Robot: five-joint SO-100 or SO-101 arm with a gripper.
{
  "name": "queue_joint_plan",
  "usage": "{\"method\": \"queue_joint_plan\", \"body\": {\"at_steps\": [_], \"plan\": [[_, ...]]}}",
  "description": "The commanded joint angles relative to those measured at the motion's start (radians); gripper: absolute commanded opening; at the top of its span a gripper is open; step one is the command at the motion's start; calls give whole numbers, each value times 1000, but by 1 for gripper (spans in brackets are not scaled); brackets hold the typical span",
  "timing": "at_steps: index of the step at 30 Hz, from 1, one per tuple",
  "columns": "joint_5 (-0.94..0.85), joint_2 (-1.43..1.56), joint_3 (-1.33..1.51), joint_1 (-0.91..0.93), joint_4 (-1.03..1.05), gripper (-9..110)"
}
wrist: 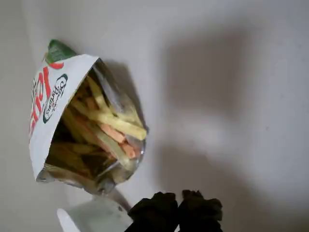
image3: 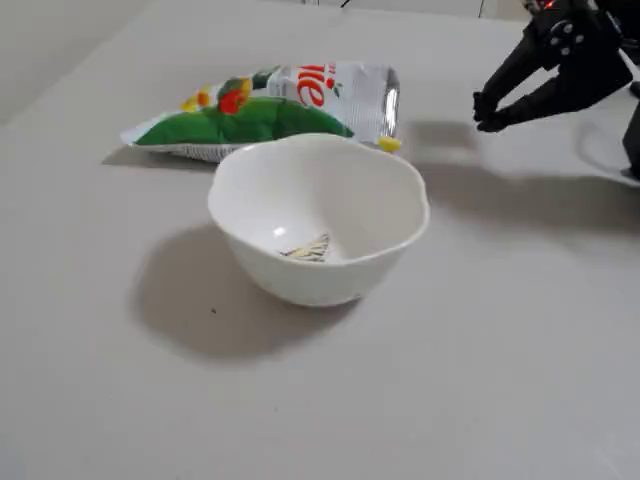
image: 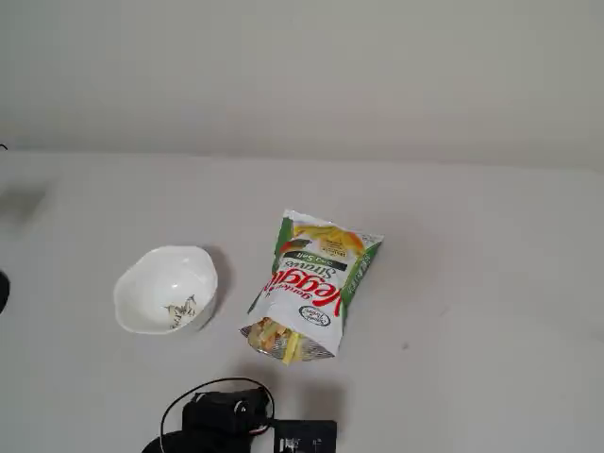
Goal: Pick up veggie straw from inside of open veggie straw packet and place it inside the bowl on the left side of the veggie straw packet
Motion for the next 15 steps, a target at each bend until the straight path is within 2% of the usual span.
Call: {"method": "queue_joint_plan", "body": {"at_steps": [1,3,4,5,6,15], "plan": [[-64,9,-3,-52,-26,1],[-129,9,2,-74,-46,1],[-270,9,6,-81,-51,0],[-495,9,15,-92,-57,0],[-563,9,32,-91,-78,0],[-985,11,35,-75,-173,7]]}}
